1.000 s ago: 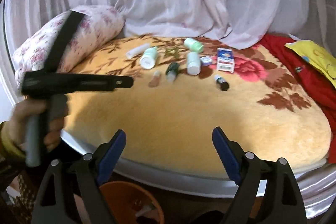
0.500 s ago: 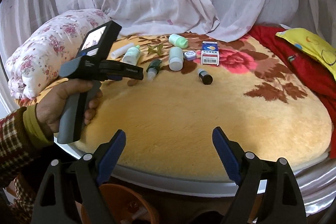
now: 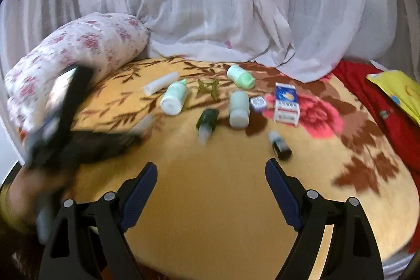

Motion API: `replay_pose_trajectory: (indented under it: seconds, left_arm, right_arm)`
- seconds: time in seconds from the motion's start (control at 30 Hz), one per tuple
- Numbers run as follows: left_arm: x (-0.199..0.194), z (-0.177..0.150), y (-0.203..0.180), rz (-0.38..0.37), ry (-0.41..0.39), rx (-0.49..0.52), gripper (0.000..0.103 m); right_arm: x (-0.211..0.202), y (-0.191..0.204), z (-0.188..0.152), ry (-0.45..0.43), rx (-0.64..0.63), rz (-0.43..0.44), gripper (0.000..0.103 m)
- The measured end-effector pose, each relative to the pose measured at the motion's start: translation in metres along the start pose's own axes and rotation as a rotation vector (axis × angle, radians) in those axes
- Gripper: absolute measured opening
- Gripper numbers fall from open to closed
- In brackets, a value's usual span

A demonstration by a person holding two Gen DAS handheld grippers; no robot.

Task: Collect trash
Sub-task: 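Grasp the lip gloss tube with left tool while right tool grasps the green bottle, then drop lip gloss and green bottle into the orange bin, opening both tools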

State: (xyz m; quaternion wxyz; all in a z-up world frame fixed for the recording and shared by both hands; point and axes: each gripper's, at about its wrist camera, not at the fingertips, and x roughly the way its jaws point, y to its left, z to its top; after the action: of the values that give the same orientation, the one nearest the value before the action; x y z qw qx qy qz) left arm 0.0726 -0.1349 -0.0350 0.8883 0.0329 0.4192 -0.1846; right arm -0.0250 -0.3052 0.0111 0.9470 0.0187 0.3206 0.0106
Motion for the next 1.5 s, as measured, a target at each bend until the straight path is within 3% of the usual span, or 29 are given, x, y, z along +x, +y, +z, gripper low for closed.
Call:
replay_pose_trajectory:
  seconds: [0.17,0.5,0.6,0.63,0.67,0.7,0.87,1.17,1.33,1.5]
  left_arm:
    - [-0.021,-0.021,0.016,-0.008,-0.015,-0.001,0.018]
    - [-0.035,-0.033,0.042,-0.022,-0.046,-0.031,0.018]
    - [-0.036,-0.034,0.046,-0.027,-0.054,-0.034,0.018]
    - [-0.036,-0.035,0.046,-0.029,-0.054,-0.034,0.018]
    - [-0.036,-0.035,0.046,-0.03,-0.052,-0.036,0.018]
    - [-0.036,-0.035,0.047,-0.034,-0.05,-0.038,0.018]
    - [-0.042,-0.039,0.046,-0.05,-0.054,-0.031,0.018]
    - [-0.072,-0.063,0.03,-0.086,-0.042,0.036,0.018]
    - [-0.088,-0.1,0.018,-0.146,0.033,0.094,0.018]
    - [-0.1,-0.137,0.006,-0.18,0.11,0.175,0.018]
  right_arm:
    - [0.065,0.009,0.036,0.091,0.023,-0.002,0.08]
    - [0.158,0.022,0.059,0.306,0.037,-0.063,0.077]
    - [0.181,0.023,0.06,0.385,0.038,-0.087,0.061]
    - [0.186,0.022,0.06,0.404,0.038,-0.099,0.046]
    - [0.192,0.02,0.059,0.429,0.046,-0.109,0.037]
    - [0.191,0.018,0.059,0.422,0.061,-0.107,0.037]
    - [0.157,0.021,0.06,0.335,0.037,-0.108,0.037]
    - [0.045,0.041,0.027,0.241,-0.009,0.034,0.037]
    - [-0.013,0.056,-0.026,0.283,-0.053,0.147,0.037]
    - [-0.039,0.068,-0.076,0.375,-0.061,0.223,0.037]
